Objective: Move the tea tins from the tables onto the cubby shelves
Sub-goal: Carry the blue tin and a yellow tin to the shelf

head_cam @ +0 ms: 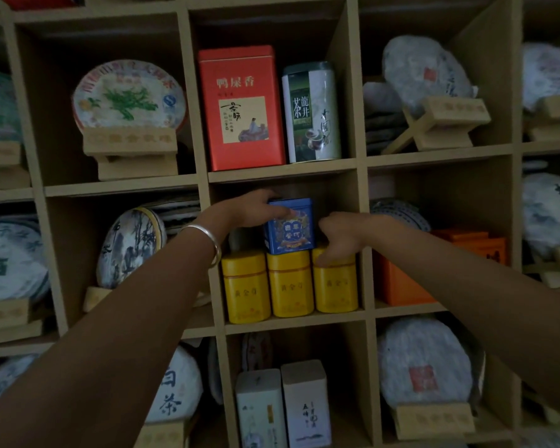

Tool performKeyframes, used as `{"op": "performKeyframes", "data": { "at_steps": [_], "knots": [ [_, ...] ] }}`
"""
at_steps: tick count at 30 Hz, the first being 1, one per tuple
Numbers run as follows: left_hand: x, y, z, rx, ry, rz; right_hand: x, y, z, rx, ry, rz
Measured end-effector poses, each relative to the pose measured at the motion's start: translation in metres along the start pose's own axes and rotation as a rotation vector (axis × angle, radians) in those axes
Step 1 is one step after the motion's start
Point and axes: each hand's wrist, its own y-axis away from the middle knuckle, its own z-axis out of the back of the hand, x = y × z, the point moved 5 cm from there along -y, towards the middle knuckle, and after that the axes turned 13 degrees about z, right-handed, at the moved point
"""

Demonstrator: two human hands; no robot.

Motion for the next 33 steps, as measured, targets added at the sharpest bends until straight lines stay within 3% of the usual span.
{"op": "performKeyframes", "data": {
  "at_steps": [3, 6, 9, 14, 22, 33],
  "knots": [
    [0.000, 0.000, 0.001, -0.023, 0.042, 0.008, -0.002, 0.002, 0.019, -0.321, -0.194, 0.012],
    [0.003, 0.002, -0.001, -0.055, 0.169, 0.000, -0.007, -0.001, 0.015, -0.434, -0.424, -0.039],
    [0.010, 0.006, -0.002, -0.080, 0.326, 0.027, -0.001, -0.008, 0.005, -0.480, -0.592, -0.016],
    [0.023, 0.009, 0.004, -0.119, 0.456, 0.033, 0.006, -0.017, -0.005, -0.550, -0.608, -0.019],
    [0.017, 0.007, -0.005, -0.062, 0.462, 0.036, -0.003, -0.013, -0.008, -0.592, -0.605, -0.023],
    [0.020, 0.012, -0.001, -0.108, 0.496, 0.046, -0.012, -0.013, -0.007, -0.574, -0.509, -0.119]
  ]
}}
